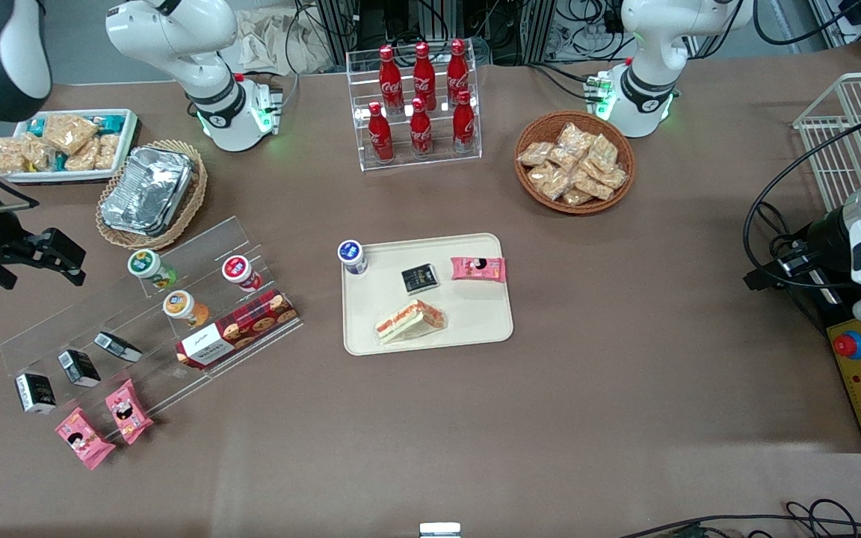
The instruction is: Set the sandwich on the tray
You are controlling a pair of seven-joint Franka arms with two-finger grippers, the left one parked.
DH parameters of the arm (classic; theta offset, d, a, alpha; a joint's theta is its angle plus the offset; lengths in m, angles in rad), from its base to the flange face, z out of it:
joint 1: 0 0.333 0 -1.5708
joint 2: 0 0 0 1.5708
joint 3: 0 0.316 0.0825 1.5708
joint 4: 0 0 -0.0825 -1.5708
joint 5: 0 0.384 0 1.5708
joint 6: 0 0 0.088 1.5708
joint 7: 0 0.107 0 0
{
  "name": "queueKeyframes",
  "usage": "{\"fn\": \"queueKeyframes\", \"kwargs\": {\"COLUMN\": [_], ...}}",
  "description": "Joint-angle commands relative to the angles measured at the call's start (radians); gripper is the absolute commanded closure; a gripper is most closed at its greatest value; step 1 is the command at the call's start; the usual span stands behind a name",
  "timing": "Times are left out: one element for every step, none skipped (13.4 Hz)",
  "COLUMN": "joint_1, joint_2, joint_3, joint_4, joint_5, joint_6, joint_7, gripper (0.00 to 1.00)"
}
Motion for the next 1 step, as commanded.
{"fn": "queueKeyframes", "kwargs": {"joint_1": [-0.002], "joint_2": [0.013], "joint_3": [0.0], "joint_4": [0.029], "joint_5": [0.045], "joint_6": [-0.029], "joint_7": [-0.01], "gripper": [0.0]}}
